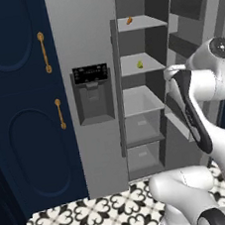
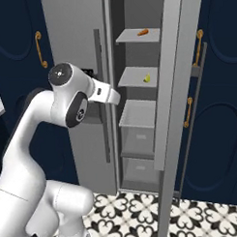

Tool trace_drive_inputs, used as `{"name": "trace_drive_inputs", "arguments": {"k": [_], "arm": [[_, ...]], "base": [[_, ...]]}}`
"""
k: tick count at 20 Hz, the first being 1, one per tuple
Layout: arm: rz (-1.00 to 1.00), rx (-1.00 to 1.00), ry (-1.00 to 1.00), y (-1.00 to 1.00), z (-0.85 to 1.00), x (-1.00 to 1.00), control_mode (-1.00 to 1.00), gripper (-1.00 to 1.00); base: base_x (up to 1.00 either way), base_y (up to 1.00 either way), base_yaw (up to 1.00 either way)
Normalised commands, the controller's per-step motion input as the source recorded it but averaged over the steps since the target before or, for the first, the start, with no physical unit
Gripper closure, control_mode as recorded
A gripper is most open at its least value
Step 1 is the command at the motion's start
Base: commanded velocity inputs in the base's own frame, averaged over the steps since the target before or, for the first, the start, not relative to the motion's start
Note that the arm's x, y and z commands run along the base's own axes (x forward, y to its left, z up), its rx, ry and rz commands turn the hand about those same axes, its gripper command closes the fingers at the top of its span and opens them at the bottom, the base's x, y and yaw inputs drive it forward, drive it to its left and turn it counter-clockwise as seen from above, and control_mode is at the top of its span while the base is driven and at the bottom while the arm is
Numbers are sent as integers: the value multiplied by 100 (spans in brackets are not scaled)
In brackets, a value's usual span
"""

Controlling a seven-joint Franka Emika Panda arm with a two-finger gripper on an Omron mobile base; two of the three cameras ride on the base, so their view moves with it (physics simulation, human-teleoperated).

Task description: Grab a lemon wedge from the fridge and one ice cube from the ice bowl, and put them in the glass of lemonade.

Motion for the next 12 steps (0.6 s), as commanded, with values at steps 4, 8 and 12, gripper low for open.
{"name": "trace_drive_inputs", "arguments": {"k": [4,8,12], "arm": [[0,0,-10,1,17,-82,-100,-100],[0,0,-4,5,8,-40,-100,-100],[0,0,-5,0,0,-26,-100,-100]], "base": [[0,0,0],[0,0,0],[0,0,0]]}}
